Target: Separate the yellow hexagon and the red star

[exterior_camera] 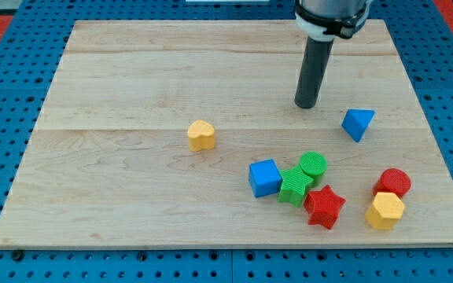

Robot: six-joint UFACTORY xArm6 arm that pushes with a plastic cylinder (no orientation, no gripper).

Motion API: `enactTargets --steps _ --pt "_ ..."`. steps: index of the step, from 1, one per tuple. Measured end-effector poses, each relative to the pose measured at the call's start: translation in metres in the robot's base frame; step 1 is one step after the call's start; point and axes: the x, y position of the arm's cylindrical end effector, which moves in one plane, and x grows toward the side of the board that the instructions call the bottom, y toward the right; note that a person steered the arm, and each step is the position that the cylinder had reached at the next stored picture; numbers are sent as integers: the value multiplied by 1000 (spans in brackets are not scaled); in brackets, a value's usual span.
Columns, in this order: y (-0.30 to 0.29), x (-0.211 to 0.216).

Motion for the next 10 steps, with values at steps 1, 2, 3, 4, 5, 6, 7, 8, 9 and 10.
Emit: enactTargets --steps 1,2,3,4,5,6,7,8,9,10 --pt "0 -13" --pt "0 -8" --pt "-13 9" --pt "-52 43" --pt "-22 75" --pt "-6 96" --pt "45 96" --pt "137 101" --pt "227 110" --pt "220 160"
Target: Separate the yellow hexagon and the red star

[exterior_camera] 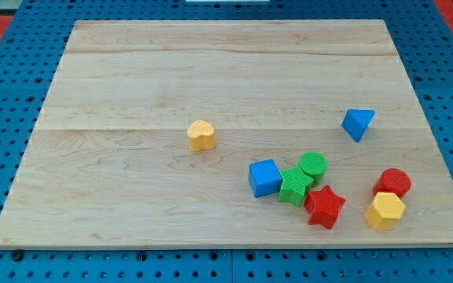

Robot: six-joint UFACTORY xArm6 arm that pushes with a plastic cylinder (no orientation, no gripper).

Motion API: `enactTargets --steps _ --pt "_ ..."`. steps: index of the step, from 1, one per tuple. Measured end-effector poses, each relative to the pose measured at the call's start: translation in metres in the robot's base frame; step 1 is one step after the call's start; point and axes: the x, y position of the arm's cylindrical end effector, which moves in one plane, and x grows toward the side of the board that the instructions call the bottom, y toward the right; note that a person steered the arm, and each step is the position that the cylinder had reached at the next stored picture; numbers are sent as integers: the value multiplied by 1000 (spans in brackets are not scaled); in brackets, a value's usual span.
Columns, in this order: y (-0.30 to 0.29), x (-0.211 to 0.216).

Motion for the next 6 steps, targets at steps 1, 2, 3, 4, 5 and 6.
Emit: enactTargets --steps 1,2,3,4,5,6 --pt "-47 42" --pt "-130 48" --pt "-184 42" --pt "-214 28" --pt "-238 12" --pt "-260 -4"
